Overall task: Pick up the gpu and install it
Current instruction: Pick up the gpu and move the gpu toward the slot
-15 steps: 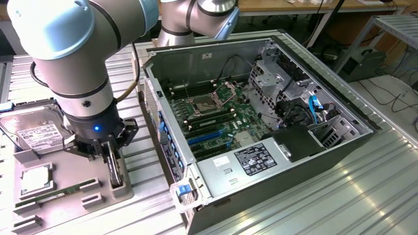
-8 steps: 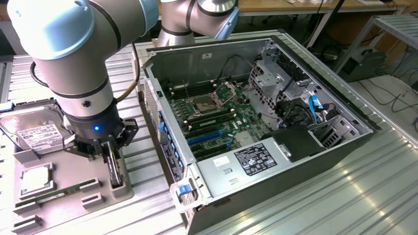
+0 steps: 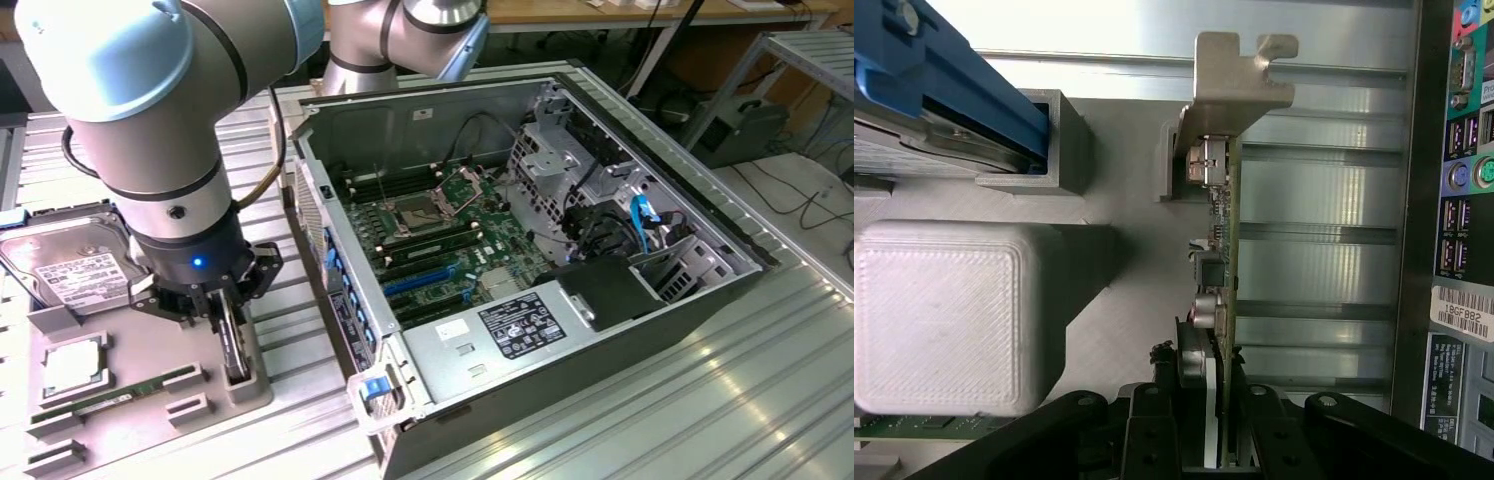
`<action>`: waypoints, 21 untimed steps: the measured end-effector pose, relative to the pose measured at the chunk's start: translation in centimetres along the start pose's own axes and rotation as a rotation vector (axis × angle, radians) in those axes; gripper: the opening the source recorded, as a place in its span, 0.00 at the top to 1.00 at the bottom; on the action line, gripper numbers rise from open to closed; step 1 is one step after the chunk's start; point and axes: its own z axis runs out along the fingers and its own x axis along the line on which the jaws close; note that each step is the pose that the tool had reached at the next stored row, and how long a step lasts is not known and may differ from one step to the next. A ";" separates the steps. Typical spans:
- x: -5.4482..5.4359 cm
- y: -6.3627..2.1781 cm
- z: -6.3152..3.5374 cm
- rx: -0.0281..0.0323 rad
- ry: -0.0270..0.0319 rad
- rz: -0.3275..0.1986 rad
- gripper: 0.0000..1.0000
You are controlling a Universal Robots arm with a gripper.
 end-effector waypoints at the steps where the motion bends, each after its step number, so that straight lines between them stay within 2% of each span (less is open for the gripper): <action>1: 0.0 0.00 0.00 0.0000 0.0000 0.000 0.72; 6: 0.0 0.00 -0.21 -0.0001 0.0000 0.000 0.72; 21: 0.0 0.02 -2.13 -0.0002 0.0002 0.000 0.72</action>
